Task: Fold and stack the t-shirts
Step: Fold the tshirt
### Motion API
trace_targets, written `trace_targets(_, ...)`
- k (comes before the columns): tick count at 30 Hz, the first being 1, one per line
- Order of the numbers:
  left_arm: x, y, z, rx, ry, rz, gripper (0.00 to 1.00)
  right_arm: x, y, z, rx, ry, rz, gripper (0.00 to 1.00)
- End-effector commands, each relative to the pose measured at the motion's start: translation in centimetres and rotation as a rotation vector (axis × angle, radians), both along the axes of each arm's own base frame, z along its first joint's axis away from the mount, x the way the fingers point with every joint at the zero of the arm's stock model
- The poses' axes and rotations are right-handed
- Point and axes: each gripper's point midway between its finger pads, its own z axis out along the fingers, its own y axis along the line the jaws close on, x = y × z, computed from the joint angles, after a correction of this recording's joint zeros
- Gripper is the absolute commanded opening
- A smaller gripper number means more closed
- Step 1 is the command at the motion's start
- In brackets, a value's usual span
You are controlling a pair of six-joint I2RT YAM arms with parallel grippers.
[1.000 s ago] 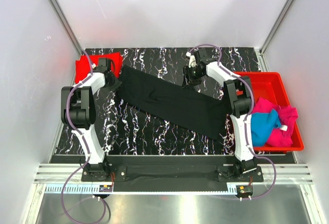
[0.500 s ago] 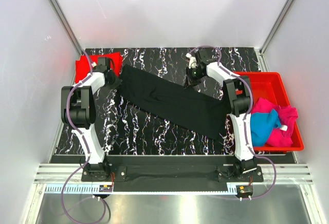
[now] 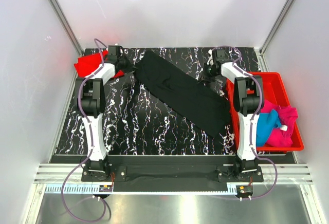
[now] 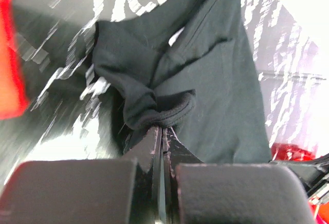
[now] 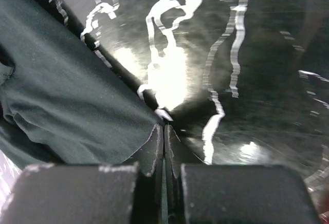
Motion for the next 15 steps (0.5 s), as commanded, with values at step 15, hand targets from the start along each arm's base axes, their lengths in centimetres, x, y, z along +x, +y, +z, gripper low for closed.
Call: trace_targets(15,4.3,8.4,3.0,0.143,0.006,0.102,0.39,1.6,-1.5,3.4,0.021,-0.04,-0.134,0.23)
